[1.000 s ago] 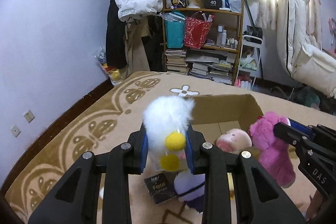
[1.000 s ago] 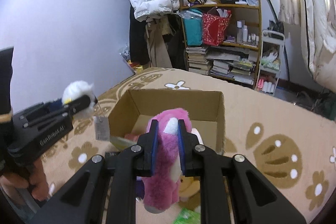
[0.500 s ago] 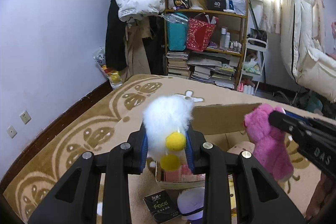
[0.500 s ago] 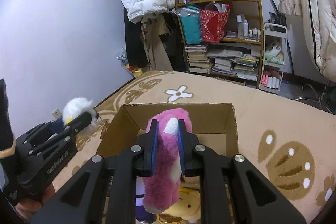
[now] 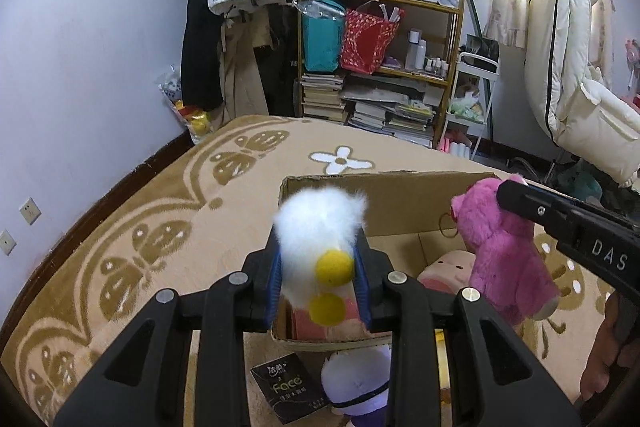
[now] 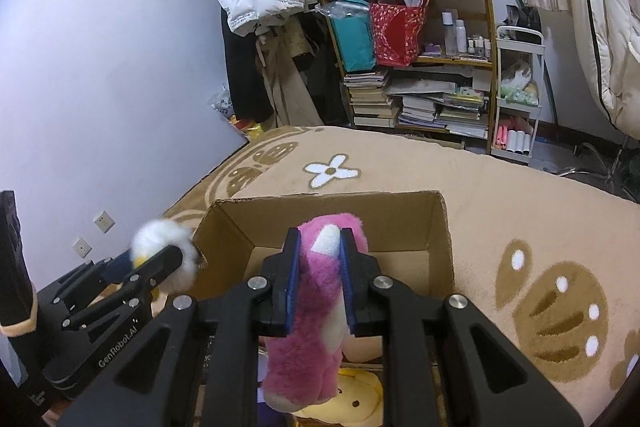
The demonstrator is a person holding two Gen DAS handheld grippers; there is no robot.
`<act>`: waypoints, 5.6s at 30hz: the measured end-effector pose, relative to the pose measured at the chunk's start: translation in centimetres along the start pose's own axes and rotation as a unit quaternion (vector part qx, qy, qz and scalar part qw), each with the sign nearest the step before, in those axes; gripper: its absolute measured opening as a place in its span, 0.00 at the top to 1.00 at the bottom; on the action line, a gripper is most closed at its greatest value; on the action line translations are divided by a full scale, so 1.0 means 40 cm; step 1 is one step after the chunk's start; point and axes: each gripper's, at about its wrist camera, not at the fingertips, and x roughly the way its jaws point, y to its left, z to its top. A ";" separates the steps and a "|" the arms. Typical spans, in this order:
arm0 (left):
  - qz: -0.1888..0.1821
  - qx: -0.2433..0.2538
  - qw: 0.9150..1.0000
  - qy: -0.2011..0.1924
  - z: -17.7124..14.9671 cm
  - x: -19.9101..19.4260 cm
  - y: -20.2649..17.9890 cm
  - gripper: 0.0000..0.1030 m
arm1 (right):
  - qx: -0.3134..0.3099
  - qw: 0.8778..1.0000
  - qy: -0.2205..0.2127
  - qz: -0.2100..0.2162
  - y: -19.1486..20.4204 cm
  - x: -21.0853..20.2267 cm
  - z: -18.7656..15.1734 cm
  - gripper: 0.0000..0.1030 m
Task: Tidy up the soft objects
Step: 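Open both tools to drop the plush toys into the box, then lower both tools toward the yellow bear plush and green packet, then grasp the green tissue packet with the right tool while the left tool grasps the black Face tissue pack, then lift both tissue packs and carry them over the cardboard box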
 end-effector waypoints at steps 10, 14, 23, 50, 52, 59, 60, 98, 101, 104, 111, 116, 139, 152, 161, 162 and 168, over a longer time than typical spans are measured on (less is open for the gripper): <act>0.008 -0.010 1.000 -0.014 -0.003 -0.021 0.008 0.30 | 0.005 1.000 -0.002 0.012 -0.006 -0.019 0.020 0.71; 0.015 -0.021 1.000 0.008 -0.005 -0.017 0.022 0.18 | 0.002 1.000 -0.005 0.017 -0.005 -0.036 0.018 0.52; 0.052 -0.020 0.998 -0.025 0.002 -0.074 0.038 0.00 | 0.002 1.000 -0.004 0.006 -0.006 -0.069 0.006 0.24; 0.018 -0.049 0.990 0.131 -0.103 -0.019 0.062 0.00 | 0.076 0.992 0.102 -0.016 -0.109 -0.083 -0.206 0.02; 0.021 -0.046 0.988 0.144 -0.112 -0.005 0.060 0.00 | 0.085 0.989 0.117 -0.022 -0.115 -0.072 -0.225 0.02; 0.033 -0.042 0.982 0.182 -0.137 0.030 0.060 0.00 | 0.106 0.980 0.167 -0.018 -0.133 -0.039 -0.290 0.02; 0.036 -0.043 0.981 0.188 -0.142 0.036 0.062 0.00 | 0.105 0.979 0.172 -0.021 -0.133 -0.037 -0.295 0.02; 0.075 -0.110 0.934 0.333 -0.278 0.218 0.137 0.00 | 0.086 0.951 0.284 -0.089 -0.122 0.071 -0.441 0.19; 0.073 -0.113 0.933 0.333 -0.278 0.226 0.149 0.00 | 0.085 0.951 0.283 -0.089 -0.110 0.080 -0.446 0.19; 0.073 -0.113 0.933 0.333 -0.278 0.226 0.156 0.00 | 0.089 0.951 0.283 -0.087 -0.105 0.086 -0.450 0.19; 0.080 -0.109 0.934 0.331 -0.278 0.235 0.142 0.00 | 0.095 0.952 0.281 -0.081 -0.135 0.081 -0.443 0.19; 0.079 -0.112 0.933 0.334 -0.277 0.247 0.133 0.00 | 0.088 0.953 0.277 -0.082 -0.136 0.074 -0.436 0.20; 0.097 -0.064 0.936 0.333 -0.290 0.229 0.089 0.41 | 0.086 0.964 0.240 -0.076 -0.140 0.040 -0.396 0.21; 0.067 -0.049 0.956 0.283 -0.258 0.140 0.053 0.64 | 0.077 0.975 0.197 -0.065 -0.130 -0.036 -0.357 0.22; 0.054 -0.062 0.966 0.244 -0.208 0.056 0.073 0.64 | 0.083 0.982 0.163 -0.054 -0.155 -0.064 -0.311 0.22; 0.051 -0.062 0.968 0.239 -0.204 0.046 0.072 0.64 | 0.083 0.982 0.160 -0.054 -0.156 -0.070 -0.308 0.22; 0.059 -0.050 0.978 0.196 -0.172 -0.030 0.066 0.64 | 0.081 0.986 0.136 -0.045 -0.117 -0.086 -0.291 0.22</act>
